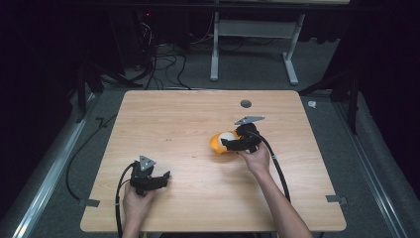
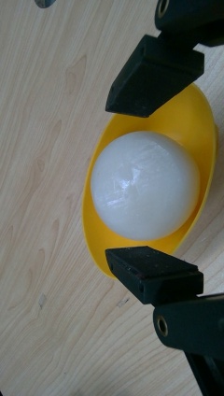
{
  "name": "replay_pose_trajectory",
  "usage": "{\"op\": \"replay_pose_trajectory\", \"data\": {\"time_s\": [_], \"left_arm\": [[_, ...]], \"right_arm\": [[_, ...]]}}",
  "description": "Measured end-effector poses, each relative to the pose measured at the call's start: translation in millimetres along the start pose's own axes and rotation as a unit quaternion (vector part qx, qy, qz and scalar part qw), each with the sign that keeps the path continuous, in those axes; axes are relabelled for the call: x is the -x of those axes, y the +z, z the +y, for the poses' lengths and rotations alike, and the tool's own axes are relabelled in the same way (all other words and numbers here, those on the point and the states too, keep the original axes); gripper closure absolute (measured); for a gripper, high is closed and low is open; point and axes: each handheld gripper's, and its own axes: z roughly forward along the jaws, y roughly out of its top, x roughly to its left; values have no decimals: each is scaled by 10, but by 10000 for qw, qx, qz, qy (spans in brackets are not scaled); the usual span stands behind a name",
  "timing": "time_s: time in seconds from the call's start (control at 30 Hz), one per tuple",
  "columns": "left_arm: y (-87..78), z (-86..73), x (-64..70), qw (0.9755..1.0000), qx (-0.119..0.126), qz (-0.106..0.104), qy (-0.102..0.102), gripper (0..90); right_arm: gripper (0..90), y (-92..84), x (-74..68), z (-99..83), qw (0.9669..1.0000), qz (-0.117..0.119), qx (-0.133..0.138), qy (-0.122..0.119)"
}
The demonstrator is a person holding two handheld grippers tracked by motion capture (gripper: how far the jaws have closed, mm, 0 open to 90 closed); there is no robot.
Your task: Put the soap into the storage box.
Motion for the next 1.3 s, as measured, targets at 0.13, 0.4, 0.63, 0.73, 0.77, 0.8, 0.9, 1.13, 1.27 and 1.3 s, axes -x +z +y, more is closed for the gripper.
{"op": "replay_pose_trajectory", "data": {"time_s": [0.13, 0.4, 0.63, 0.73, 0.77, 0.8, 0.9, 1.13, 1.27, 1.3], "left_arm": [[0, 0, -1, 10000, -1, 3, 4, 200], [0, 0, 0, 10000, 0, 1, 1, 200], [0, 0, 0, 10000, 0, 1, 1, 200], [0, 0, 0, 10000, 0, 1, 0, 200], [0, 0, 0, 10000, 0, 1, 0, 200], [0, 0, 0, 10000, 0, 0, -1, 200], [0, 0, 0, 10000, 1, 0, 1, 200], [0, 0, -1, 10000, 0, 3, 3, 200], [0, 0, 0, 10000, 1, 3, 2, 200], [0, 0, 0, 10000, 1, 3, 2, 200]], "right_arm": [[258, -44, 15, -1, 10000, -25, 28, -7], [261, -146, 52, -12, 9999, -37, 97, 16], [261, -202, 44, -19, 9999, -39, 103, -22], [262, -234, 55, -22, 9999, -43, 100, 11], [262, -234, 55, -22, 9999, -43, 100, 11], [263, -262, 67, -23, 9999, -63, 101, 15], [264, -291, 77, -23, 9999, -53, 149, 35], [267, -383, 87, -33, 9997, -87, 206, 24], [273, -469, 58, -38, 9994, -170, 287, -76], [273, -469, 58, -38, 9994, -170, 287, -76]]}}
